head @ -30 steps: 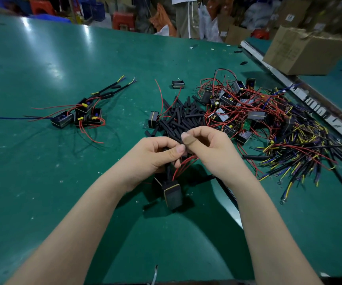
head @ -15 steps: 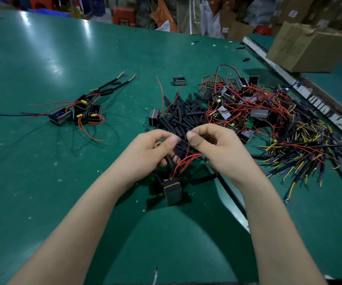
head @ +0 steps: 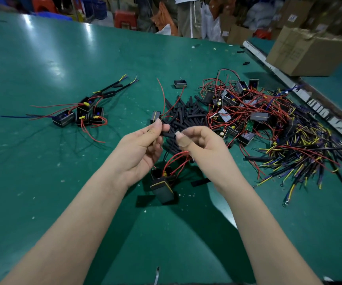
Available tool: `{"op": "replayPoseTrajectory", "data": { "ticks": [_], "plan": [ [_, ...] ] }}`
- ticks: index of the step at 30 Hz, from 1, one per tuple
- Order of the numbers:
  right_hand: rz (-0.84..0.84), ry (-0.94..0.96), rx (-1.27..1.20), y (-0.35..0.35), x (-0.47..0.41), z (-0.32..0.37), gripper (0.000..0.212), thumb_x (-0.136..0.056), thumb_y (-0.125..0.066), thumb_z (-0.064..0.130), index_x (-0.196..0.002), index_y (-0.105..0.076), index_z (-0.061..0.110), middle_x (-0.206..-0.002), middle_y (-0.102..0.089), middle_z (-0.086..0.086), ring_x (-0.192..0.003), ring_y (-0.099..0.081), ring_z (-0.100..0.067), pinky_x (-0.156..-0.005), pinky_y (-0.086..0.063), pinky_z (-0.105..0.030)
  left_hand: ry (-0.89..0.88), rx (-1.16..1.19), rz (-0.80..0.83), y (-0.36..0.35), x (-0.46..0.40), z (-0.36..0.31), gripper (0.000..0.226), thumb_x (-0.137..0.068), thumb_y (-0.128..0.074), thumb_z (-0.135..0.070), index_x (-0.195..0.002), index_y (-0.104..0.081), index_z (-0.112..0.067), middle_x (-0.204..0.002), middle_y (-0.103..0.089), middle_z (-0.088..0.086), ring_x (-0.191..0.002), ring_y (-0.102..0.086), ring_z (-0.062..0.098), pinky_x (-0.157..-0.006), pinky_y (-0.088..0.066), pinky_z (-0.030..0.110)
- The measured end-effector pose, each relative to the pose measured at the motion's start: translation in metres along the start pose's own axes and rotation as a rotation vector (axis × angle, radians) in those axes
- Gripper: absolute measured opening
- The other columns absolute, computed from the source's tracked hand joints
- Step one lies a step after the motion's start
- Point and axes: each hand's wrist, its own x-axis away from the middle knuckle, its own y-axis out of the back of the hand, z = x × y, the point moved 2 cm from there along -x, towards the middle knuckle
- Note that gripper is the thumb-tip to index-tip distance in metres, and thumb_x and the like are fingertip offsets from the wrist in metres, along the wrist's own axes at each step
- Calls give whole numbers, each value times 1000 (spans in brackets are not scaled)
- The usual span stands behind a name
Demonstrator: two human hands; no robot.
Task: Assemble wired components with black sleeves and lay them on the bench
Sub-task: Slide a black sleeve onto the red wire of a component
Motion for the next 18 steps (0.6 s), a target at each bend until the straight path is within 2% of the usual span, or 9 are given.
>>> {"op": "replayPoseTrajectory", "data": {
  "ticks": [2,4,7,9,11,13,15,17,18],
  "plan": [
    [-8,-6,-1,-4,1,-2,14,-89,-66,29,-77,-63,22,-56,-53,13,-51,-45,0,-51,-35,-11,-36,-35,-3,-2,1,2,21,-69,-64,-36,-66,-73,-16,-60,-60,-10,-49,-49,-1,-46,-41,7],
    [5,8,-24,-7,3,-1,17,-91,-64,27,-76,-66,18,-47,-46,17,-45,-38,2,-47,-31,-8,-118,-81,-8,-4,2,4,23,-71,-61,-37,-81,-67,-18,-67,-67,-11,-52,-48,-1,-50,-38,10],
    [18,66,-20,-8,4,3,16,-90,-64,30,-81,-70,19,-52,-50,18,-50,-41,3,-52,-35,-9,-188,-109,10,-6,4,4,31,-74,-57,-35,-99,-64,-19,-68,-67,-10,-62,-47,2,-61,-37,15],
    [23,76,-26,-8,5,4,14,-90,-64,29,-79,-70,22,-58,-57,16,-53,-44,4,-54,-37,-8,-210,-89,69,-9,5,3,32,-78,-56,-31,-107,-64,-17,-69,-66,-10,-63,-53,1,-63,-46,14],
    [22,62,-51,-9,5,6,16,-92,-62,27,-78,-70,24,-62,-61,14,-56,-48,5,-55,-38,-7,-237,-113,109,-10,6,3,38,-80,-55,-28,-114,-63,-14,-75,-66,-10,-77,-58,6,-84,-52,22],
    [26,46,-92,-10,5,7,18,-93,-61,26,-77,-69,23,-63,-64,13,-57,-52,5,-55,-38,-6,-257,-209,143,-11,8,4,36,-80,-55,-32,-113,-64,-21,-89,-67,-6,-97,-56,16,-104,-43,37],
    [27,50,-98,-10,5,8,15,-91,-62,26,-78,-68,21,-66,-65,10,-63,-55,2,-60,-44,-11,-239,-286,197,-13,10,7,34,-83,-52,-36,-112,-64,-25,-104,-68,0,-104,-58,19,-100,-45,35],
    [-20,51,-90,-8,4,6,11,-88,-66,27,-85,-67,17,-76,-68,-3,-74,-59,-8,-76,-53,-31,-221,-331,240,-15,11,11,33,-84,-51,-35,-113,-64,-25,-106,-69,1,-93,-59,14,-88,-47,27],
    [-44,45,-84,-6,3,6,9,-87,-68,26,-89,-67,17,-81,-68,-10,-78,-59,-13,-84,-51,-40,-219,-346,243,-15,11,12,33,-83,-52,-34,-112,-65,-25,-100,-70,-1,-85,-58,11,-82,-47,24]
  ]
}}
